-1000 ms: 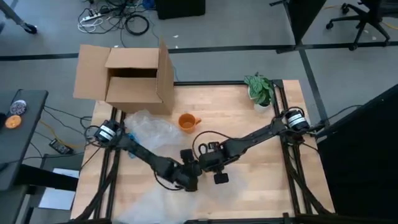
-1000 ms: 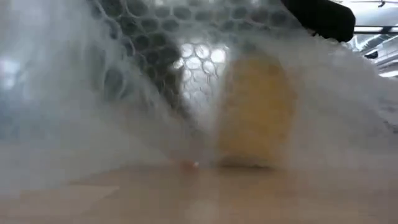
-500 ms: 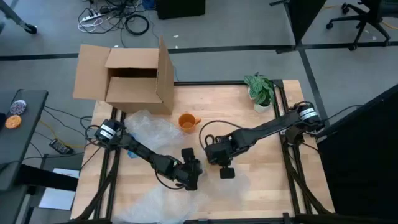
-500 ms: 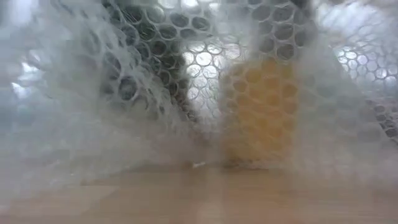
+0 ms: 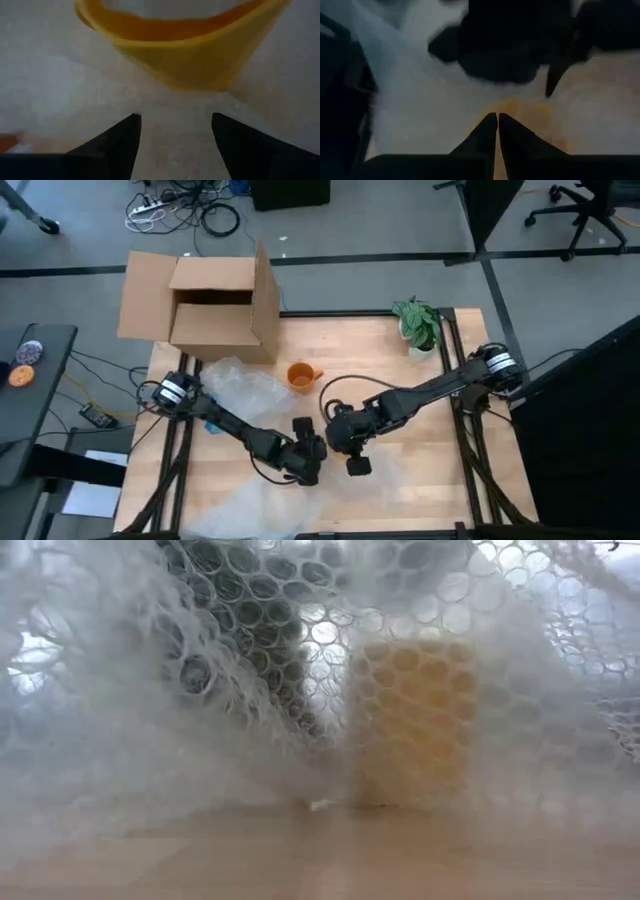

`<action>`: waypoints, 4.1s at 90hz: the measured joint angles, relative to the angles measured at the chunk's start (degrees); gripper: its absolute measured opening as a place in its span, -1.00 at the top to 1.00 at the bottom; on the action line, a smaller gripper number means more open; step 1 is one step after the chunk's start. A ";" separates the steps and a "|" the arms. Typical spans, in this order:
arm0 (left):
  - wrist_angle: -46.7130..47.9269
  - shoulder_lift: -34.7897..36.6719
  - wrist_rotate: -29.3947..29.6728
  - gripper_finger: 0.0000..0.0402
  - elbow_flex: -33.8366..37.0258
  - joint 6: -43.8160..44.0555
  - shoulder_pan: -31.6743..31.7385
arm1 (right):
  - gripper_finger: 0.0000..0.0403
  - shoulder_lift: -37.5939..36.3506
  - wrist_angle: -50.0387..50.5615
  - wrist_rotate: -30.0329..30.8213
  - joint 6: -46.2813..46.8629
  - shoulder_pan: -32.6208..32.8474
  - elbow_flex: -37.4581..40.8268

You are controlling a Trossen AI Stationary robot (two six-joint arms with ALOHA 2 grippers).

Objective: Wrap mug
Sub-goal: Wrap the yellow mug using the transparent bubble wrap

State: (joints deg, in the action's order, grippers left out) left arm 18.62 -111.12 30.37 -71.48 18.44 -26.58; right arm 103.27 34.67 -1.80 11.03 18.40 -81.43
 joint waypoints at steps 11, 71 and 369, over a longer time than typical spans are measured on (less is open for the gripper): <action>4.07 1.72 -0.02 -0.14 0.00 1.43 -0.87 | 1.00 4.75 0.04 -0.43 0.24 -0.88 0.00; 10.38 10.79 22.25 -0.14 -0.02 9.00 -7.16 | 1.00 1.39 8.62 -1.03 13.11 -3.68 0.05; -34.76 10.49 2.93 -0.14 16.96 -10.46 -3.22 | 1.00 8.23 7.49 2.41 10.84 -1.21 -0.79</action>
State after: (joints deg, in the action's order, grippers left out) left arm -16.15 -100.64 33.30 -54.52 7.98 -29.79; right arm 111.50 42.16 0.61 21.87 17.19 -82.22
